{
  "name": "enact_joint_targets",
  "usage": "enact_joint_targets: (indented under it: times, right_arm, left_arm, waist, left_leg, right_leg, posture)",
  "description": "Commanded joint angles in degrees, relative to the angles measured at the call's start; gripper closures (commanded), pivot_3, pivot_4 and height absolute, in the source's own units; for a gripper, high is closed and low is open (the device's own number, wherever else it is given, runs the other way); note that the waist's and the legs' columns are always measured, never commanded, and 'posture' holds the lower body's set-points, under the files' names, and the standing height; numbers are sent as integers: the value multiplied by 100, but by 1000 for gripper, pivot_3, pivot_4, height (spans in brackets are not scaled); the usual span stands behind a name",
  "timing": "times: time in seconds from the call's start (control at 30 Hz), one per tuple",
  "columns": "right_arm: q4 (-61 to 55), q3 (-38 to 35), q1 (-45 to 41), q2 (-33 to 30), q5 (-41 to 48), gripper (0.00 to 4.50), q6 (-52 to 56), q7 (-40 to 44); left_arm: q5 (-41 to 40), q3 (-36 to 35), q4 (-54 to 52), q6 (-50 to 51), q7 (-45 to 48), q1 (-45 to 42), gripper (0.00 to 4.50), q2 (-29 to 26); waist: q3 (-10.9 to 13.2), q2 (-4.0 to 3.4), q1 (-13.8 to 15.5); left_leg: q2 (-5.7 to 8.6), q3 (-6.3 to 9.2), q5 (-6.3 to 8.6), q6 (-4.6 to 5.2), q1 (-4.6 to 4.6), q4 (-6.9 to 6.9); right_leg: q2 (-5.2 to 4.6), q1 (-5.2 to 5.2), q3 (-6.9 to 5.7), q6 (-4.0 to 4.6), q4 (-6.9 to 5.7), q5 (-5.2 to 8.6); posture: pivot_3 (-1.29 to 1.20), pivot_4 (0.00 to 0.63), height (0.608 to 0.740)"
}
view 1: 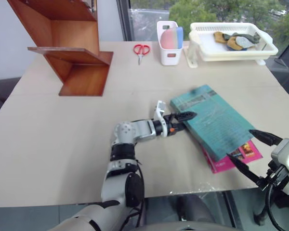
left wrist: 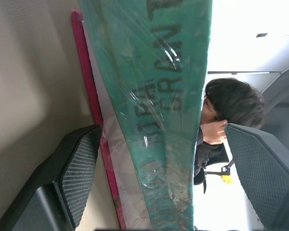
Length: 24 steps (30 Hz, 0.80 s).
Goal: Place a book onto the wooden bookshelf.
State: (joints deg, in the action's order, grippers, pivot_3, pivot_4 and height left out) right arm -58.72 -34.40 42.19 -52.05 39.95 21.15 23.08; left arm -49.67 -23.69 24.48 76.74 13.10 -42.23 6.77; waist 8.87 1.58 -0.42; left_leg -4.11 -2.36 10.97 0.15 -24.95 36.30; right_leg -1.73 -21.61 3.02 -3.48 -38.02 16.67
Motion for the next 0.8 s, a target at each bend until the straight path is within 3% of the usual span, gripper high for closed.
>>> enact_joint_targets:
  times: [0.03, 0.27, 0.37, 0.43, 0.6, 0.67, 0.8]
  right_arm:
    - [-128, 39, -96, 44, -93, 0, 24, -28]
    - [-128, 139, -248, 212, -288, 0, 155, 109]
    - [-128, 207, -357, 340, -398, 0, 222, 202]
    - [-128, 279, -448, 391, -478, 0, 271, 268]
    - [-128, 359, -580, 501, -574, 0, 339, 348]
    - [-128, 388, -646, 526, -644, 0, 397, 392]
    - [-128, 433, -748, 607, -711, 0, 461, 462]
  left_arm:
    - [-39, 53, -50, -140, 74, -91, 64, 24]
    - [157, 318, -188, -520, 219, -44, 64, -142]
    - [99, 297, -132, -491, 200, -52, 831, -142]
    - [36, 267, -120, -417, 212, -42, 1879, -131]
    - [-28, 235, -117, -340, 206, -40, 3827, -146]
    - [-68, 235, -87, -335, 217, -69, 4168, -160]
    - [-141, 187, -110, -360, 239, -113, 4290, -273]
  waist:
    - [0, 0, 0]
    - [0, 0, 1]
    - [0, 0, 0]
    - [0, 0, 0]
    - [0, 0, 9]
    - [-1, 0, 9]
    - [-1, 0, 5]
  left_leg:
    - [0, 0, 0, 0, 0, 0]
    - [0, -1, 0, 0, 1, 0]
    - [0, 0, 0, 0, 0, 0]
    - [0, 0, 0, 0, 0, 0]
    - [0, 0, 0, 0, 0, 0]
    - [0, 2, 0, 0, 0, 0]
    - [0, 2, 0, 0, 0, 0]
  right_leg:
    - [0, 0, 0, 0, 0, 0]
    - [0, 0, 0, 0, 0, 0]
    - [1, 0, 0, 0, -1, 0]
    - [1, 0, 0, 0, -1, 0]
    - [0, 0, -1, 0, -1, 0]
    - [1, 0, -2, 0, 0, 0]
    - [1, 1, -2, 0, -1, 0]
  posture:
    - [0, 150, 740]
    - [0, 150, 740]
    - [0, 150, 740]
    - [0, 150, 740]
    - [0, 150, 740]
    - [0, 150, 740]
    - [0, 150, 740]
